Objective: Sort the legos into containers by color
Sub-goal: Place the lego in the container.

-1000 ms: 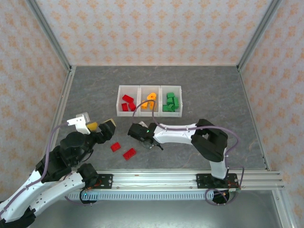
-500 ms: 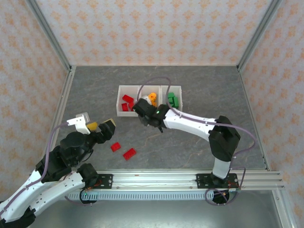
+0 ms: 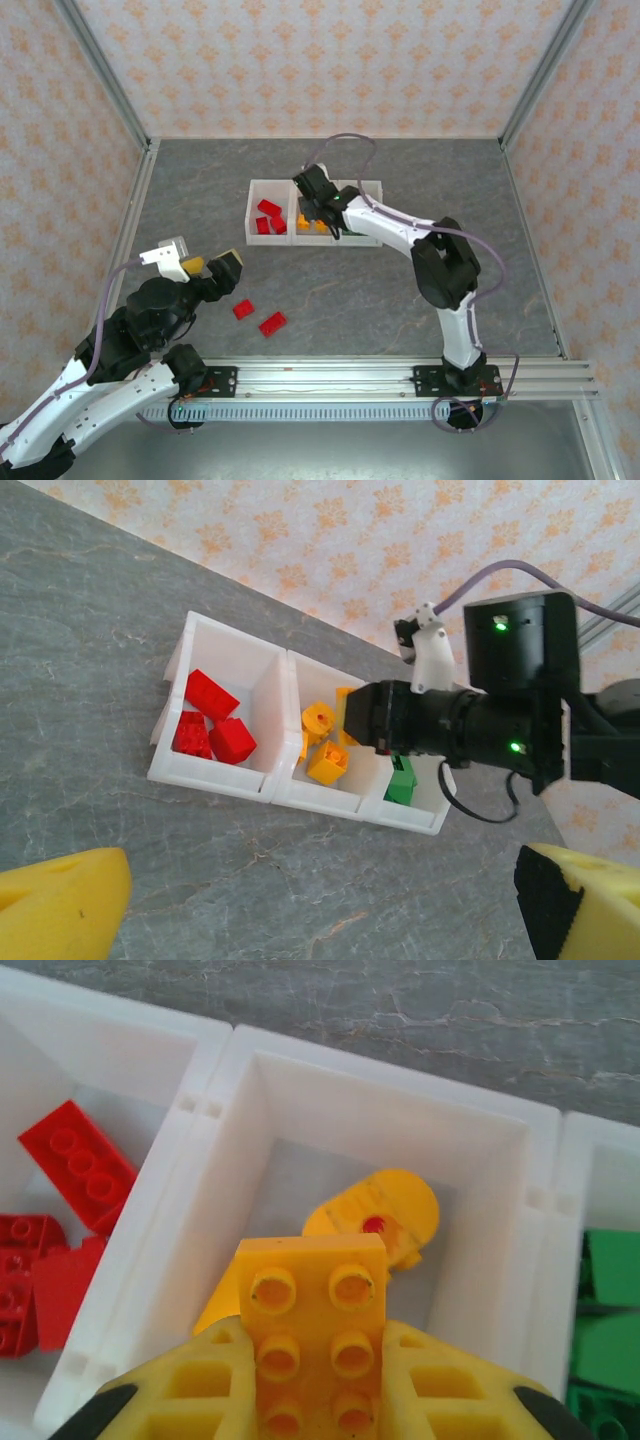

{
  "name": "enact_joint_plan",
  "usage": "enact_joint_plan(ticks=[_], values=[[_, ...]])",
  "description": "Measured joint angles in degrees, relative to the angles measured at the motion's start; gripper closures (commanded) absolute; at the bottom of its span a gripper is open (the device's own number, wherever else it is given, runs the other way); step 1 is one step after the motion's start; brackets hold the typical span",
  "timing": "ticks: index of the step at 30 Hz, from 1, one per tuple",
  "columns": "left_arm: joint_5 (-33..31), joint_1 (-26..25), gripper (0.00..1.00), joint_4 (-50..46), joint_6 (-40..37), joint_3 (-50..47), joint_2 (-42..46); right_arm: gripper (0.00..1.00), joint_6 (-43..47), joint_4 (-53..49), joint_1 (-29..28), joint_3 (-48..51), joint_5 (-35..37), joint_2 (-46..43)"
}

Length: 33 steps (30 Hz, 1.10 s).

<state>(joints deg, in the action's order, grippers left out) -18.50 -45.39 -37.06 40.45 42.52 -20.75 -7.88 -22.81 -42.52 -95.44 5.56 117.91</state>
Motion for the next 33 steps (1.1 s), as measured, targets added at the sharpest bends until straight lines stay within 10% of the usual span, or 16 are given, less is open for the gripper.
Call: enact_joint_plan(ticks=[13, 33], values=[[-1.6, 0.0, 0.01, 0.0, 0.2, 0.0, -2.2, 0.06, -1.1, 0.6, 0.5, -2.4, -3.2, 2.1], [-0.2, 0.0, 0.01, 0.3, 0.2, -1.7, -16.9, 0.00, -4.2, 1.0, 0.5, 22.3, -4.5, -36.6]])
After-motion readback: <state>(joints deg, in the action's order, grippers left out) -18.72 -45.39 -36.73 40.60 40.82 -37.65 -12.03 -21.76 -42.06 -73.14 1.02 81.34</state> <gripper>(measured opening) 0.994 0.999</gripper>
